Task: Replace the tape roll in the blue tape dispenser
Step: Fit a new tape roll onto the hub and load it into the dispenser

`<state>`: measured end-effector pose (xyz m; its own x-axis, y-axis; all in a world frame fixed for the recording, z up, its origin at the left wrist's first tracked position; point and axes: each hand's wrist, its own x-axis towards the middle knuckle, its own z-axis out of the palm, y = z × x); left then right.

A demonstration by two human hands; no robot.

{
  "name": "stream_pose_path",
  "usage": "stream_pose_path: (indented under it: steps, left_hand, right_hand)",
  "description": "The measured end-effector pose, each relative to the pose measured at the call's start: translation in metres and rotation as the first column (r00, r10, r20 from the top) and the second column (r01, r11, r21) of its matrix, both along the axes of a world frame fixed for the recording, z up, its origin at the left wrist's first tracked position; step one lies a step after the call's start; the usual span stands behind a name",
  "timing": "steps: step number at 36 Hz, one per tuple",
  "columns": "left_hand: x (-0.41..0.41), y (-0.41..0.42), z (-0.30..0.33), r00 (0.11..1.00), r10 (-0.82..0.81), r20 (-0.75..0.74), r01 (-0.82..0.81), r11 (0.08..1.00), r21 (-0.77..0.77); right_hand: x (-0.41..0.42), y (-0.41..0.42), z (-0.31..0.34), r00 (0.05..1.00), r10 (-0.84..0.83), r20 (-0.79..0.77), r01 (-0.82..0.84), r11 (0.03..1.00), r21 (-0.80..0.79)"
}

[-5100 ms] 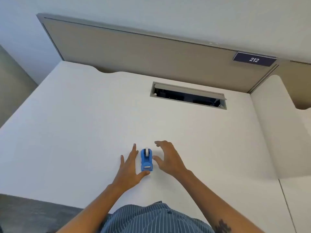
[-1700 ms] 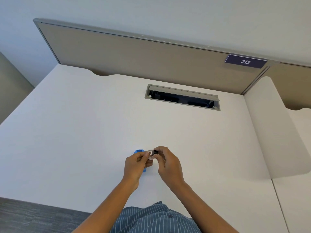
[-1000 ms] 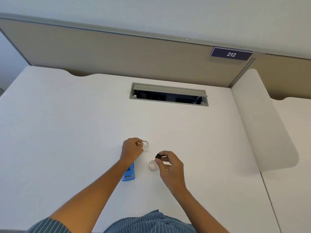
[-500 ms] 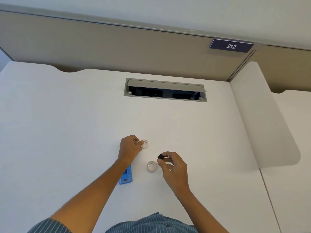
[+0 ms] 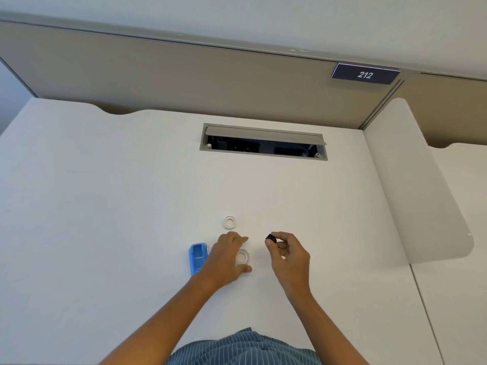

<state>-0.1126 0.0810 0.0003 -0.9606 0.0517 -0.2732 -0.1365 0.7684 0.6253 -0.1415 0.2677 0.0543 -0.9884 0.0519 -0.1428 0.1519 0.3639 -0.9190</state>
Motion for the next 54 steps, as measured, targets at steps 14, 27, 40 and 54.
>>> stream_pose_path:
  steps: [14, 27, 40, 54]
  left_hand:
    - [0.019, 0.013, -0.003, 0.993, 0.120, 0.012, -0.120, 0.992, -0.042]
    - [0.027, 0.019, 0.030, 0.869, 0.460, 0.183, -0.494, 0.783, 0.377]
    - [0.039, 0.026, 0.066, 0.810, 0.497, 0.312, -0.558, 0.489, 0.670]
    - [0.045, 0.029, 0.085, 0.830, 0.485, 0.275, -0.516, 0.481, 0.709]
  right_hand:
    - [0.013, 0.002, 0.014, 0.999, -0.019, 0.045, 0.021, 0.999, -0.036]
    - [0.018, 0.002, 0.027, 0.994, -0.021, 0.103, 0.038, 0.986, -0.164]
    - [0.024, -0.004, 0.041, 0.993, 0.085, 0.084, -0.065, 0.975, -0.213]
    - [0.030, -0.006, 0.048, 0.975, 0.192, 0.111, -0.155, 0.947, -0.281]
